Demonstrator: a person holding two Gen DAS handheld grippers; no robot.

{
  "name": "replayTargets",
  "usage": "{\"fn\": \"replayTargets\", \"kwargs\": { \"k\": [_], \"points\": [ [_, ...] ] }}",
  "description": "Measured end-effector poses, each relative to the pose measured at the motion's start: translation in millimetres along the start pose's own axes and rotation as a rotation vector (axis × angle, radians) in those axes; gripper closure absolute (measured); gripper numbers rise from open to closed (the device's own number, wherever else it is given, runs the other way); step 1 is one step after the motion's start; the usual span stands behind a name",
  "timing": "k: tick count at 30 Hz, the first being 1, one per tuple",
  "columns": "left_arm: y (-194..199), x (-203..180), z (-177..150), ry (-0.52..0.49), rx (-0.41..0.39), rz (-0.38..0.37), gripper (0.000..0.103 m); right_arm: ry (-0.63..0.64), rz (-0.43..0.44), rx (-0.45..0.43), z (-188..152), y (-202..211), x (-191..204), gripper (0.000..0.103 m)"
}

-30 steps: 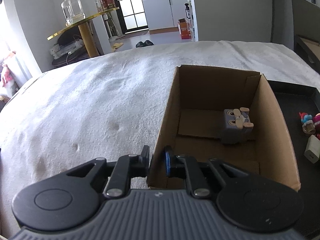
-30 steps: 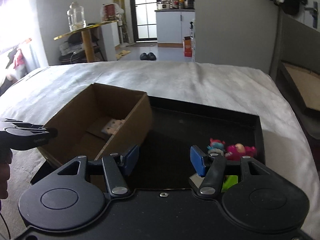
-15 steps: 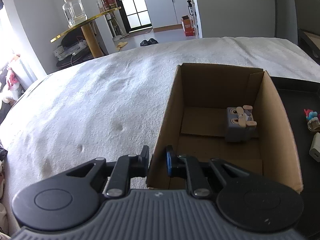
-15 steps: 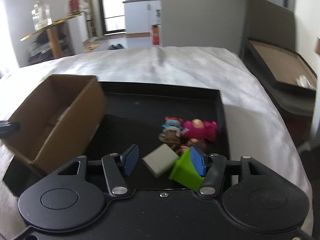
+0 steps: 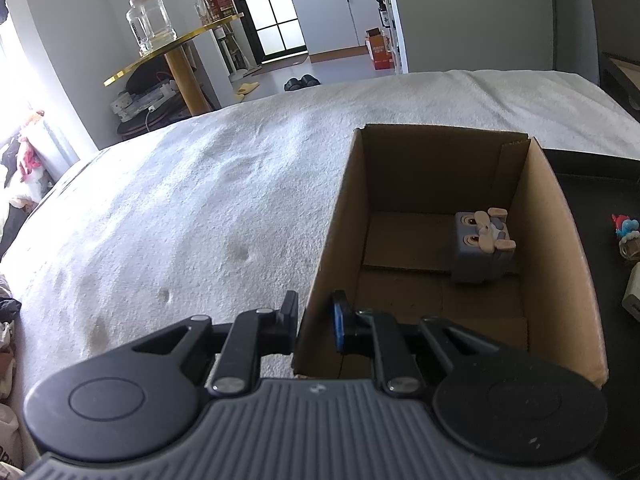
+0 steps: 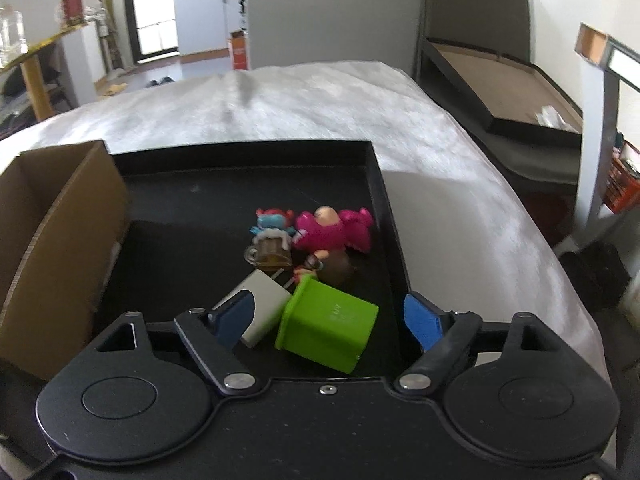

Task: Organize rigid objects
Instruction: 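Move the right gripper to the lime-green cube and grasp it, then carry the lime-green cube into the box and open the right gripper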

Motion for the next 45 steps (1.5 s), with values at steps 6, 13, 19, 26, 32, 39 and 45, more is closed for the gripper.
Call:
{"fn": "replayTargets", "kwargs": {
  "k": [6,13,19,26,32,39,45],
  "points": [
    [0.0,-0.2,-0.8,-0.003,-0.002,-0.001,0.087,-0.005,-0.029,0.044,-6.2,-12.8,1.7,0.022],
    [5.1,-0.7,-6.6,-0.019,-0.030,-0.034,0.090,-0.009,-0.011,0.036,-7.2,-8.7,2.4,0.050],
    [11.6,-2.8,-10.4,-0.034,-0.044,-0.083,0.093,-0.001,0.011,0.000,-2.8,4.6,10.2,0.050],
    [14.8,-1.3,-14.9,-0.019,-0.044,-0.133,0.095,0.032,0.052,-0.070,11.1,25.0,29.7,0.050],
    [13.2,3.1,-13.3,0.005,-0.042,-0.149,0.095,0.067,0.089,-0.113,24.7,38.0,51.7,0.050],
    [11.2,8.0,-11.7,0.034,-0.043,-0.163,0.095,0.097,0.130,-0.185,44.2,60.9,72.8,0.050],
    [9.6,11.7,-12.3,0.050,-0.044,-0.183,0.095,0.143,0.176,-0.240,59.4,76.8,98.4,0.050]
  ]
}}
Point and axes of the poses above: each gripper's, at about its wrist camera, not at the fingertips, and y roughly against the way its jaws point, x to its left, z to its top, the point moved 7 cm from there along -y, roughly the way its jaws point, and after that the axes turned 1 degree about y, right-handed, at the moved point
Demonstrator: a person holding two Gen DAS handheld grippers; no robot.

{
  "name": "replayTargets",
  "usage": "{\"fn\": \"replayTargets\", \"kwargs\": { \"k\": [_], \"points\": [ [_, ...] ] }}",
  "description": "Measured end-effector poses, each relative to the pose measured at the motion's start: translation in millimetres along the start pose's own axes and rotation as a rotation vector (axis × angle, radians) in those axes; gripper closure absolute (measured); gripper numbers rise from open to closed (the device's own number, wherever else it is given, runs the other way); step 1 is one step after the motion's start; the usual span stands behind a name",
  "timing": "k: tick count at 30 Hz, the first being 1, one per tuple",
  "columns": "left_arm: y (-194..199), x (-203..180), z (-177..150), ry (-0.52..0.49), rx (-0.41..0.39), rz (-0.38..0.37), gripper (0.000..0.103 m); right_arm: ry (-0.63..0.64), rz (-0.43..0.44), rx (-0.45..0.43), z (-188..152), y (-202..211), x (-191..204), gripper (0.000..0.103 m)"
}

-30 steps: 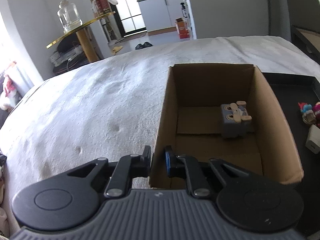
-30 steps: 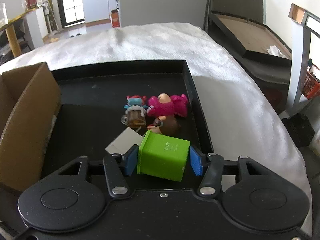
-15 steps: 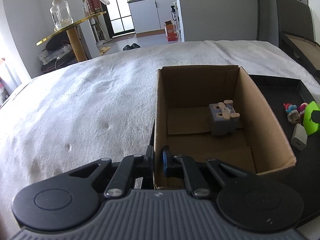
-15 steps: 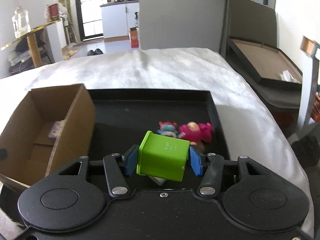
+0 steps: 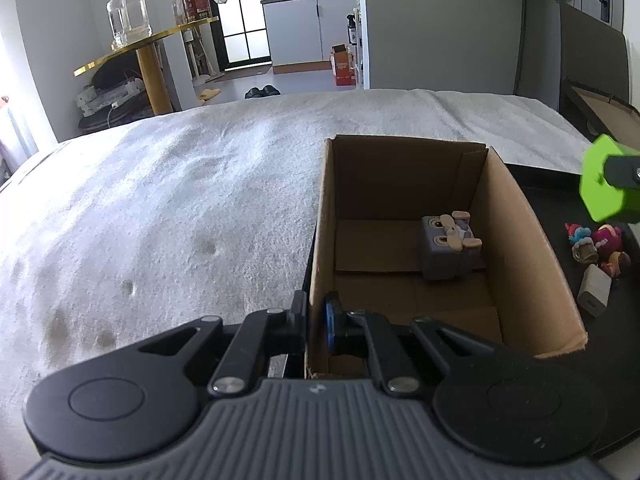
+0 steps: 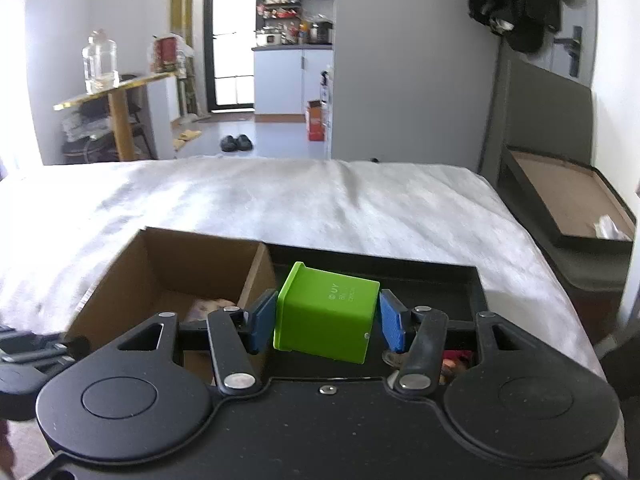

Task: Organize rigid objects
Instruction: 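Carry the lime-green cube into the box and open the right gripper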

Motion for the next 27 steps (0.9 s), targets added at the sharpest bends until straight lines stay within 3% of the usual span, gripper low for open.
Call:
{"fn": "replayTargets", "kwargs": {
  "k": [12,24,27],
  "points": [
    [-1.2,4.1,-0.8,0.015,-0.011,-0.036,0.095,0.080,0.136,-0.063,16.0,6.2,56.3,0.050],
    [-3.8,8.9,-0.5,0.036,-0.006,-0.056,0.095,0.176,0.271,0.007,9.0,-5.9,106.3,0.050],
    [-4.4,8.1,-0.1,0.033,-0.003,-0.056,0.095,0.189,0.263,0.006,9.4,-6.6,108.1,0.043]
  ]
}}
Point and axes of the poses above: each gripper's, at about its wrist camera, not at the fingertips, and y roughly against the way its jaws point, x to its left, z to its top, the point moved 7 cm from there along -y, roughly the way its jaws point, and after that the axes turned 1 degree about y, right-handed, at the moved point
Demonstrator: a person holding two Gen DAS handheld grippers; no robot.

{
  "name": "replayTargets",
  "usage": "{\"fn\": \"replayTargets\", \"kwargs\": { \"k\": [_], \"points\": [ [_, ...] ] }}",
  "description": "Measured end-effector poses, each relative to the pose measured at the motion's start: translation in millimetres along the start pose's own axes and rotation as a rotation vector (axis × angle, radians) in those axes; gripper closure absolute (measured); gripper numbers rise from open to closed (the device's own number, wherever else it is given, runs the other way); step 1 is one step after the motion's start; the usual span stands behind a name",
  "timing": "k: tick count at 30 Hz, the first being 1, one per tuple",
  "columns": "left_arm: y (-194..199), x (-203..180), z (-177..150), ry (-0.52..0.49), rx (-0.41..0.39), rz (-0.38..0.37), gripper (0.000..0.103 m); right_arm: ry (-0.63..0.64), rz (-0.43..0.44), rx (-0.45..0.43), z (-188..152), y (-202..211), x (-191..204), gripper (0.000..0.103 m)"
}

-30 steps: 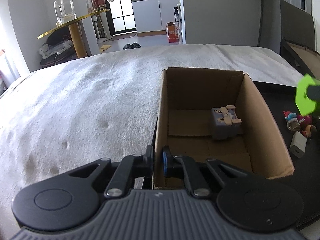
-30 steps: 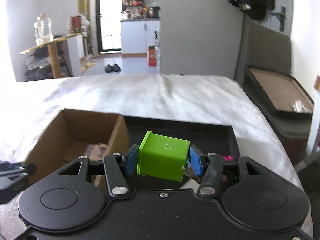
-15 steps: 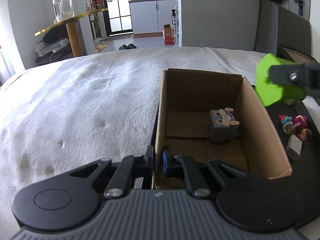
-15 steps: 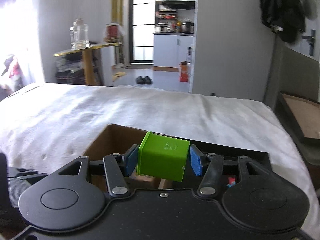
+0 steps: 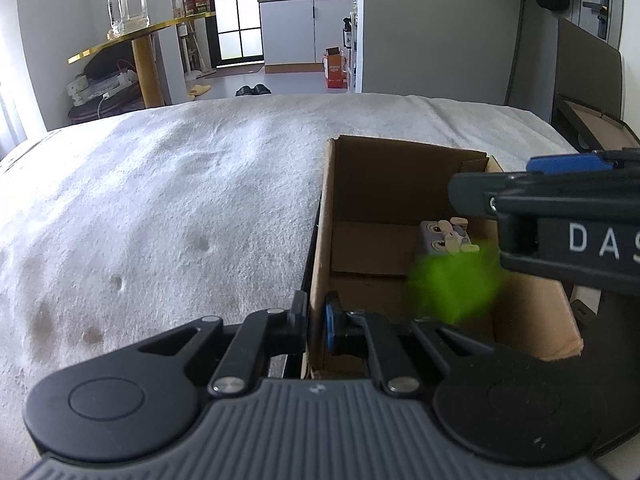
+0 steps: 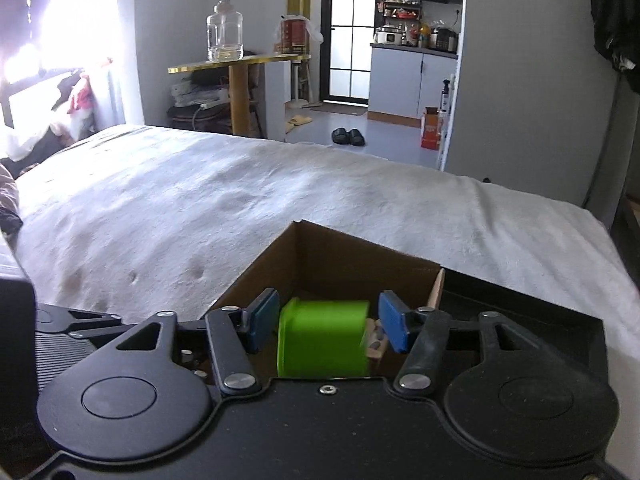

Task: Organize rigid objects
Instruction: 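Carry the lime-green cube into the box and open the right gripper, then move the right gripper back over the tray toward the white block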

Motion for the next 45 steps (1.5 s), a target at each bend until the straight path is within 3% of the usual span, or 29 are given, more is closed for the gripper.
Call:
{"fn": "replayTargets", "kwargs": {
  "k": [9,23,45],
  "points": [
    [0.8,-4.2,1.1,-0.020,0.000,0.033,0.095,-0.074,-0.017,0.029,-12.0,4.3,-20.8,0.043],
    [-1.6,-8.1,3.2,-0.029,0.013,0.084,0.093,-0.151,-0.084,0.006,-23.0,21.2,-66.5,0.036],
    [-4.2,-16.2,5.9,-0.067,0.027,0.176,0.090,-0.204,-0.126,0.038,-59.4,23.9,-113.9,0.031]
  ]
}}
Point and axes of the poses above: each gripper's, at about its wrist camera, not at the fingertips, and y roughly against the way its jaws point, x to its left, z to its top, the point moved 7 cm from there along -y, roughly the way its jaws point, and after that the axes turned 1 degree about y, right-handed, at the moved point
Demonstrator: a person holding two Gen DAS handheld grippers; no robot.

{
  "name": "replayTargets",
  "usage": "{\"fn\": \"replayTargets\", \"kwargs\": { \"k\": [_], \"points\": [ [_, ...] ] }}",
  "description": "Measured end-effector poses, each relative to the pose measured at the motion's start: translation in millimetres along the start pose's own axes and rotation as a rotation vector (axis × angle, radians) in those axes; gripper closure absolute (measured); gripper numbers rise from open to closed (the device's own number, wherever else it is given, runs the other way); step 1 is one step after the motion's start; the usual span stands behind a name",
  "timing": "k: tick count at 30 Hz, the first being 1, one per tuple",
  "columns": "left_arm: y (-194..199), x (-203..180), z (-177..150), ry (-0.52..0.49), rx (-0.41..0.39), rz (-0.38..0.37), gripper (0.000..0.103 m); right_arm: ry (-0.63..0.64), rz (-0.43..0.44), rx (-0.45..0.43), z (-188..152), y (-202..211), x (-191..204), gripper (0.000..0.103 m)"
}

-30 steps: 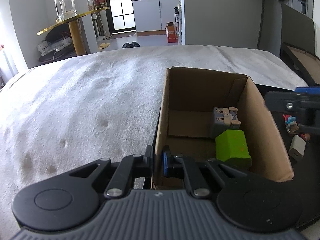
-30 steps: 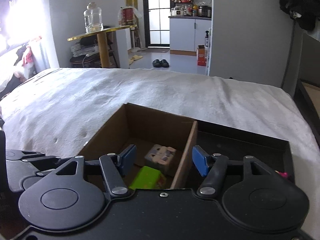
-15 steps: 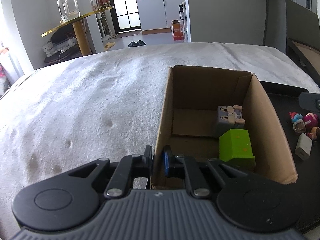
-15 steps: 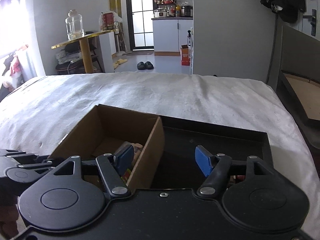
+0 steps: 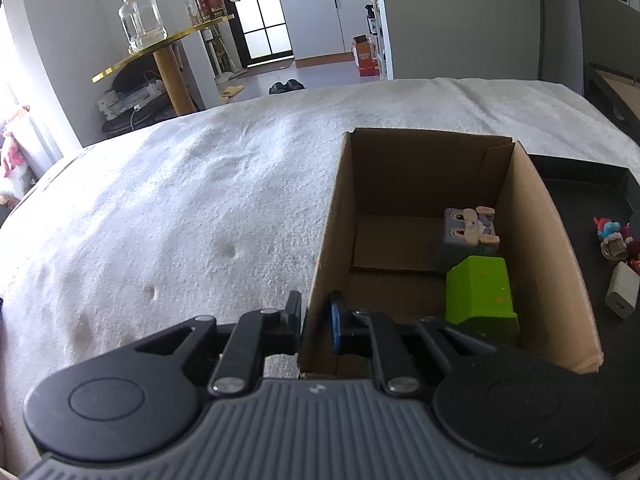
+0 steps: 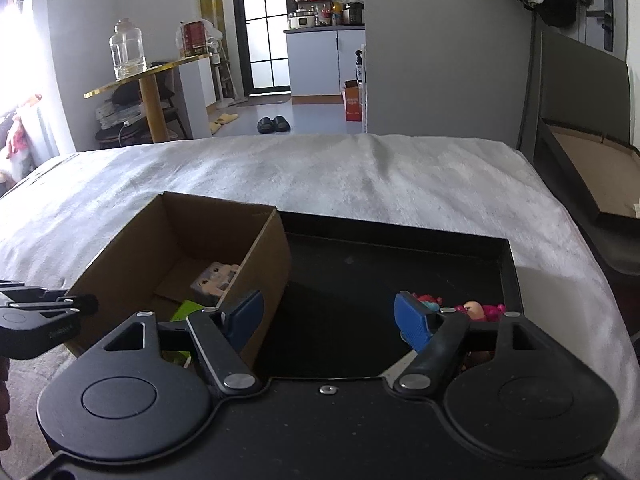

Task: Organize rigid objects
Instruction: 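Move the right gripper back over the tray toward the white block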

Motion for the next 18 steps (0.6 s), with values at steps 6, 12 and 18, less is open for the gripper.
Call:
{"fn": "replayTargets", "kwargs": {
  "k": [6,12,18],
  "points": [
    [-1.2,-5.2,2.5,-0.029,-0.001,0.047,0.088,-0.010,-0.039,0.038,-10.9,-10.0,-13.8,0.030],
    [-2.2,-10.9,4.0,-0.047,0.001,0.073,0.088,-0.049,-0.090,0.089,-27.7,-19.9,-33.3,0.030],
    [-2.8,-10.3,4.0,-0.057,0.007,0.083,0.087,-0.080,-0.129,0.156,-48.3,-35.6,-47.8,0.030]
  ]
}}
Point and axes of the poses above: each gripper's, at about its wrist camera, not at the fingertips, and y roughly against the way its jaws point, x to its left, z to its top, the point moved 7 cm from there along -y, roughly the way its jaws point, and after that the axes turned 1 degree about y, right-handed, at the moved point
